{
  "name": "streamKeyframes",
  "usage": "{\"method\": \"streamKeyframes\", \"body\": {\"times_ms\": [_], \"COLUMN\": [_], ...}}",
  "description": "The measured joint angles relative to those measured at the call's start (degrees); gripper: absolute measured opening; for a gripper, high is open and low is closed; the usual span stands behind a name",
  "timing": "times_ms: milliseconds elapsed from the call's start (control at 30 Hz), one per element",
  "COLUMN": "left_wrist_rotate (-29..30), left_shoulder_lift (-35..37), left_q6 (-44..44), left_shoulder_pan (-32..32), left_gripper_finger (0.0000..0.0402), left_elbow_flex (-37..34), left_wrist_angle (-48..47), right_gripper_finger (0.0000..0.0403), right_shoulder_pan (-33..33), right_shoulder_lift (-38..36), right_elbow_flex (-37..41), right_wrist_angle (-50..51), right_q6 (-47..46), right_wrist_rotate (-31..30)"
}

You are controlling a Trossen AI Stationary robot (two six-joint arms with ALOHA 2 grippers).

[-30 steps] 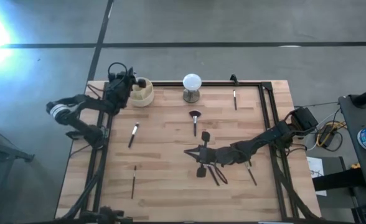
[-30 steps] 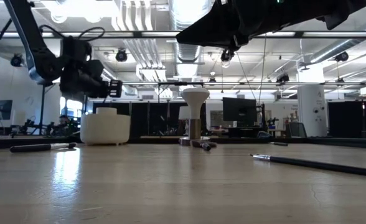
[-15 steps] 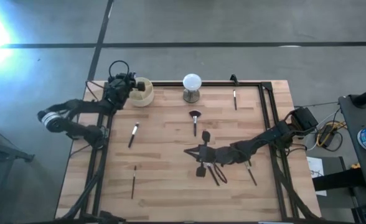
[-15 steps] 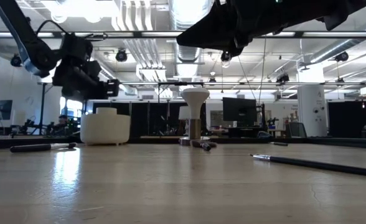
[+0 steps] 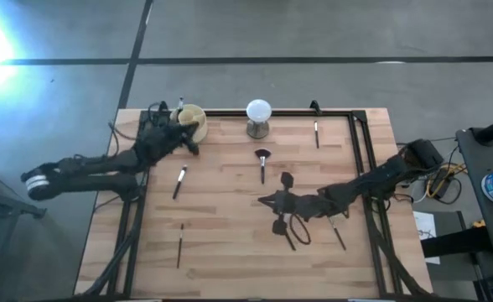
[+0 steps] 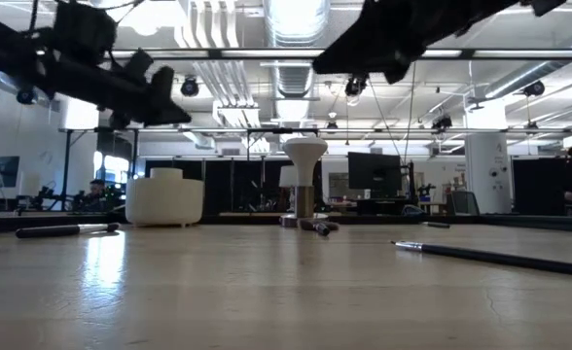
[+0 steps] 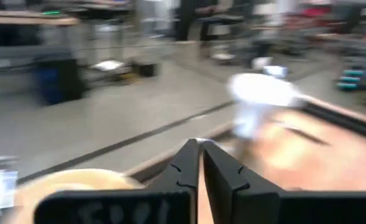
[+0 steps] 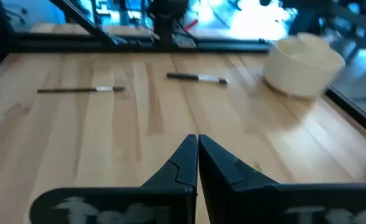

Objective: Put items in baskets/containers
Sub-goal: Put the eyeshadow brush into the organizer

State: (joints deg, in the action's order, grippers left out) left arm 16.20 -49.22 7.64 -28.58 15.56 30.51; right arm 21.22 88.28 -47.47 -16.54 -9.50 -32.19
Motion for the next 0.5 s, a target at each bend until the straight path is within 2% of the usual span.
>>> {"method": "streamKeyframes", "body": {"times_ms": [133, 267, 400, 500], "left_wrist_rotate": [-0.03, 2.18, 4.72, 5.91], "left_shoulder_lift": [1.5, 0.48, -1.38, -2.95], "left_q6": [-1.09, -1.34, -1.51, -1.79], "left_shoulder_pan": [12.27, 23.03, 30.92, 34.39], "left_gripper_finger": [0.0002, 0.0001, 0.0, 0.0], "left_elbow_flex": [-2.73, -4.65, -5.89, -6.79], "left_wrist_angle": [2.51, 7.64, 10.44, 11.47], "right_gripper_finger": [0.0008, 0.0008, 0.0008, 0.0008], "right_shoulder_pan": [1.53, 3.09, 4.82, 6.01], "right_shoulder_lift": [-3.98, -7.8, -9.81, -9.66], "right_elbow_flex": [0.23, 0.51, 1.13, 1.21], "right_wrist_angle": [10.24, 21.96, 31.65, 37.22], "right_q6": [-5.29, -14.46, -24.33, -31.32], "right_wrist_rotate": [-5.87, -11.49, -12.82, -12.8]}}
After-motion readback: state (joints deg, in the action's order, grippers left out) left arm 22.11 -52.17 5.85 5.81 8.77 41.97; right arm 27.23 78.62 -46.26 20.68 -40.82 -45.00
